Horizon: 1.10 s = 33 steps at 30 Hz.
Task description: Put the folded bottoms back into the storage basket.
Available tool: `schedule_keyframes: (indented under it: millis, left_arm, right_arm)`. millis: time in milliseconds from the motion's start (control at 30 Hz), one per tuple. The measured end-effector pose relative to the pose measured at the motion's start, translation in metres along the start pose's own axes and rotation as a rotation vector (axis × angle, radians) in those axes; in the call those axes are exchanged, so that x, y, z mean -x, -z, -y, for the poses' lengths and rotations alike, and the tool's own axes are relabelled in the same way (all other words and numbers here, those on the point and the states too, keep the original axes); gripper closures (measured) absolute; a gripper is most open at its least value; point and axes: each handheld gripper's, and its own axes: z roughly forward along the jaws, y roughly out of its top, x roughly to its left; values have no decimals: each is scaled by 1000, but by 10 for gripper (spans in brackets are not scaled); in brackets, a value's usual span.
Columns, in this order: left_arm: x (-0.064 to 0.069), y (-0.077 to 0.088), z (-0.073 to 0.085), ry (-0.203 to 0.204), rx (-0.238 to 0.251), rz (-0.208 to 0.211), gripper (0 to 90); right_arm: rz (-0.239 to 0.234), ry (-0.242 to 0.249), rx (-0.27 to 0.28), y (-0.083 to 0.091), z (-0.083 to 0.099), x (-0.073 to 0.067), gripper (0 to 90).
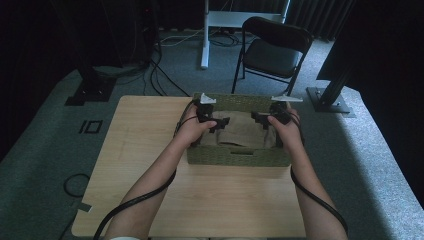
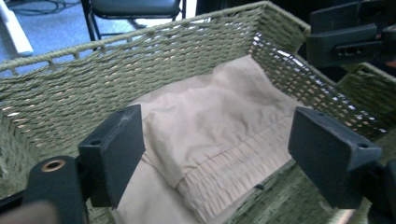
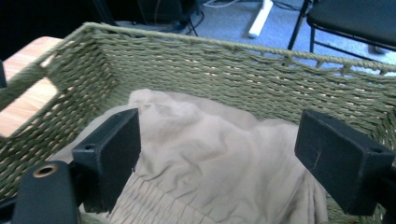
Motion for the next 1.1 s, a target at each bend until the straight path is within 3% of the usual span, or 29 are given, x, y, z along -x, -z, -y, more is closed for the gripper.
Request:
schedule_keyframes:
  millis: [400,567,767,1100]
  left_arm:
    - [14,22,13,-19,17,28,189]
    - [23,32,16,-56,20,34,189]
    - [34,41,25,-55,31,66,189]
    - [47,54,39,-64,51,78,190]
  right_arm:
    - [-63,32,56,28,12,-13,143]
    - [-76,49,59,36,22,-18,143]
    - [-78,62,81,52,31,-22,143]
    - [-107,90,102,74,51,-31,143]
